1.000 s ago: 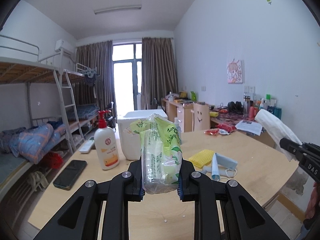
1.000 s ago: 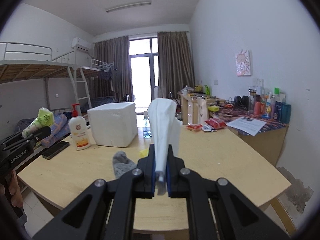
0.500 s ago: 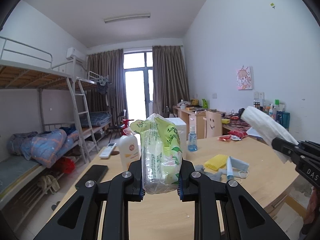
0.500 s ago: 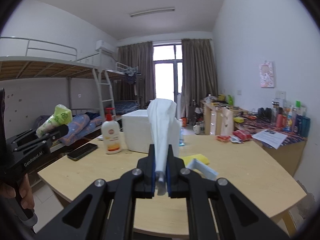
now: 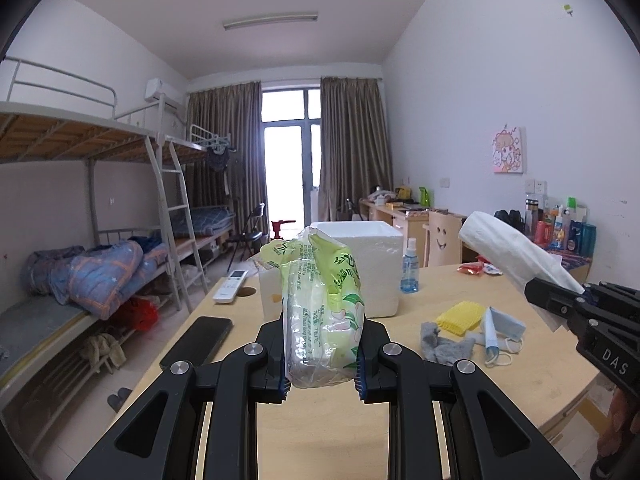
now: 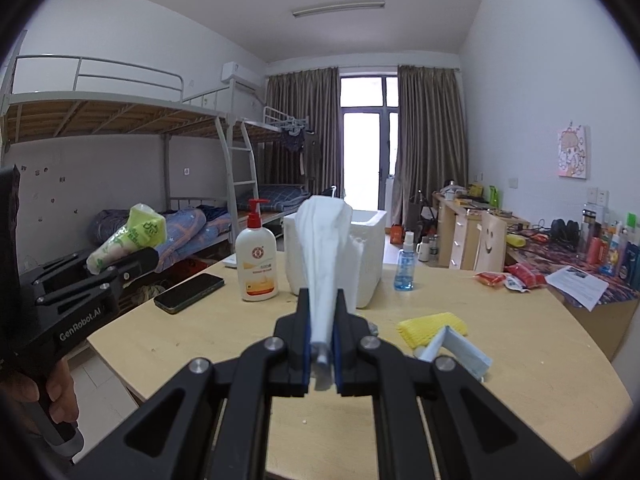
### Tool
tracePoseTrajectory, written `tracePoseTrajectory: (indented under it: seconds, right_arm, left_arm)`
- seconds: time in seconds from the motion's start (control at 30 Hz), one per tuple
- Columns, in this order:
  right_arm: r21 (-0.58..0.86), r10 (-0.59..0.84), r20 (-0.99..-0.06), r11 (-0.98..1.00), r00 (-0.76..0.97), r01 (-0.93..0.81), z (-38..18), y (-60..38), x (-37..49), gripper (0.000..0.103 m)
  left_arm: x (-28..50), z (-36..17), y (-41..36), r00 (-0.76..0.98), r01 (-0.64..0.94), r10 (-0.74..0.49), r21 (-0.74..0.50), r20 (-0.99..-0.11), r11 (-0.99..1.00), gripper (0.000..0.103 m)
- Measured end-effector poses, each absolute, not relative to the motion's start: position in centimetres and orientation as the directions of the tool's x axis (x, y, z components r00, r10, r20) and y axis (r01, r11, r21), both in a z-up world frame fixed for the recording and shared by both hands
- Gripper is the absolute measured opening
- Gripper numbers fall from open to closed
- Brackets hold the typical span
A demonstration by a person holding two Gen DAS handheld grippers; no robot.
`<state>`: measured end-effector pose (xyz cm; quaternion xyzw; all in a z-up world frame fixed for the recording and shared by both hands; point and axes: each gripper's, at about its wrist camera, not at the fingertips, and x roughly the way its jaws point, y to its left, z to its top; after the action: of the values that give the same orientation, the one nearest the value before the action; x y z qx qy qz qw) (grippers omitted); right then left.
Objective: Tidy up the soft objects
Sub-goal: 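Lift the tissue pack and white cloth and carry both toward the white foam box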
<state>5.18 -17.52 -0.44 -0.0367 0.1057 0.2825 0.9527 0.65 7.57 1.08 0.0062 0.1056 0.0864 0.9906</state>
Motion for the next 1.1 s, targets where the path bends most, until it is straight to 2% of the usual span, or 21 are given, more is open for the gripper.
tracePoseTrajectory:
  seconds: [1.1]
  right_arm:
    - [-0.001, 0.53, -0.217, 0.84, 0.82, -0.543, 3.6, -16.2, 13.4, 0.011]
  left_arm:
    - [8.7, 4.5, 8.0, 0.962, -0.116, 0.122, 0.04, -0.244, 0.992, 0.024]
